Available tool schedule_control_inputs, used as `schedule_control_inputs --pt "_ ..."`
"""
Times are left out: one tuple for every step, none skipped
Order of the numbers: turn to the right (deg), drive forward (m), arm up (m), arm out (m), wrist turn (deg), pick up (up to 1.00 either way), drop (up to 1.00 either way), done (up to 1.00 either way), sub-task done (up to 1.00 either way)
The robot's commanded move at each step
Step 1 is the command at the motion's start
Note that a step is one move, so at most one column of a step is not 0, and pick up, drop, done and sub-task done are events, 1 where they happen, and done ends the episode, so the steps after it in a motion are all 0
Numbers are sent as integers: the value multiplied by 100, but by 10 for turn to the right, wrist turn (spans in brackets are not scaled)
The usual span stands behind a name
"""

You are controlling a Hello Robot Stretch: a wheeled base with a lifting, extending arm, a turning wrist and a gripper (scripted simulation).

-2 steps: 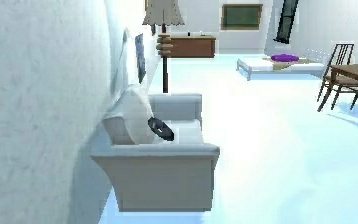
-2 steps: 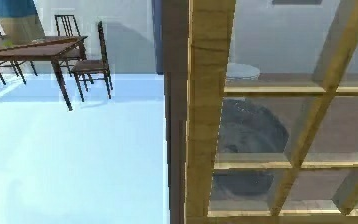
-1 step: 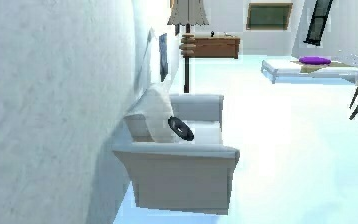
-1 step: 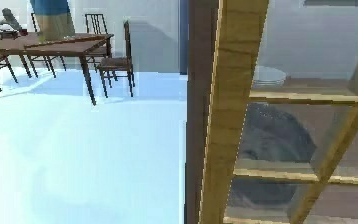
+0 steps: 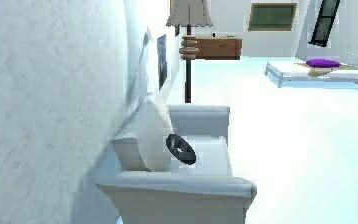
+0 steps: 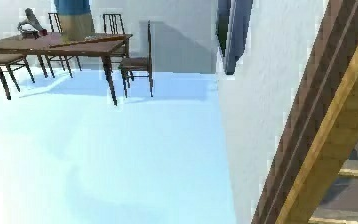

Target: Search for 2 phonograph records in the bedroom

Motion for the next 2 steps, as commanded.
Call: schedule_control_inputs --pt "450 0 0 0 0 0 0 0 0" --pt "60 0 0 0 0 0 0 0 0"
